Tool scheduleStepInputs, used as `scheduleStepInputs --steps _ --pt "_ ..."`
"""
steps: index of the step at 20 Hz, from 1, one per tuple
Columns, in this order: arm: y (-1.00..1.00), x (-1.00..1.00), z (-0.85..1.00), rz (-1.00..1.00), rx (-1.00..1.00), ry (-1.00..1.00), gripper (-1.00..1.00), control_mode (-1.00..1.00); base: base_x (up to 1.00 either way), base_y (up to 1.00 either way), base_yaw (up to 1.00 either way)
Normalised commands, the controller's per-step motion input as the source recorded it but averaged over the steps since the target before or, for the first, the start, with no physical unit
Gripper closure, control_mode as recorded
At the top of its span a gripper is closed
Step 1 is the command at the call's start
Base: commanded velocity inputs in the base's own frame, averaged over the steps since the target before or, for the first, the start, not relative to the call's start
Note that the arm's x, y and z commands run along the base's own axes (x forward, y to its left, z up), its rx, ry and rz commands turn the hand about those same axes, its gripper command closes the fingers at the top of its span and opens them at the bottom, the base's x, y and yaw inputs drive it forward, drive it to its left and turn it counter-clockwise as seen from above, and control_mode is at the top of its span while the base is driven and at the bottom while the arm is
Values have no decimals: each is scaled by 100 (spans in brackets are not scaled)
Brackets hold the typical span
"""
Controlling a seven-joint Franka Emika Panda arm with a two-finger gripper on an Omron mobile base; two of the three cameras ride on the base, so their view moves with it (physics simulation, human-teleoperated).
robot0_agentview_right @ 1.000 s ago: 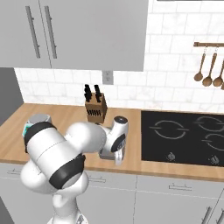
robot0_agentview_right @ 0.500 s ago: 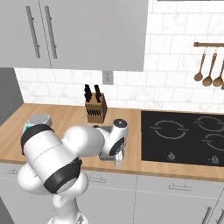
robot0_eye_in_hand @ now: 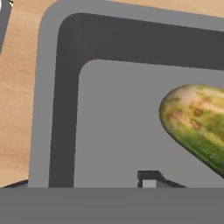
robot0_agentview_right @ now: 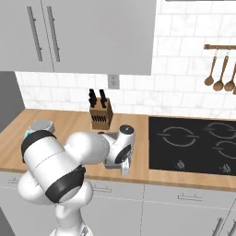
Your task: Take the meat container that has the chicken drumstick and place it on the second highest rack of the freezer. Then take the vegetable container that has the garlic and cucumber and place it on the highest rack of the freezer.
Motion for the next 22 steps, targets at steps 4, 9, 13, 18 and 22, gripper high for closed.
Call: scheduleStepInputs --steps 4,9,13,18,22 --pt "0 0 0 0 0 0 100 -100 0 0 0" --pt "0 0 -5 0 0 0 100 -100 0 0 0" --pt "19 0 -41 0 0 0 100 -100 0 0 0" --pt "1 -6 3 0 0 3 100 -100 0 0 0" --pt "0 -40 50 0 0 0 100 -100 0 0 0"
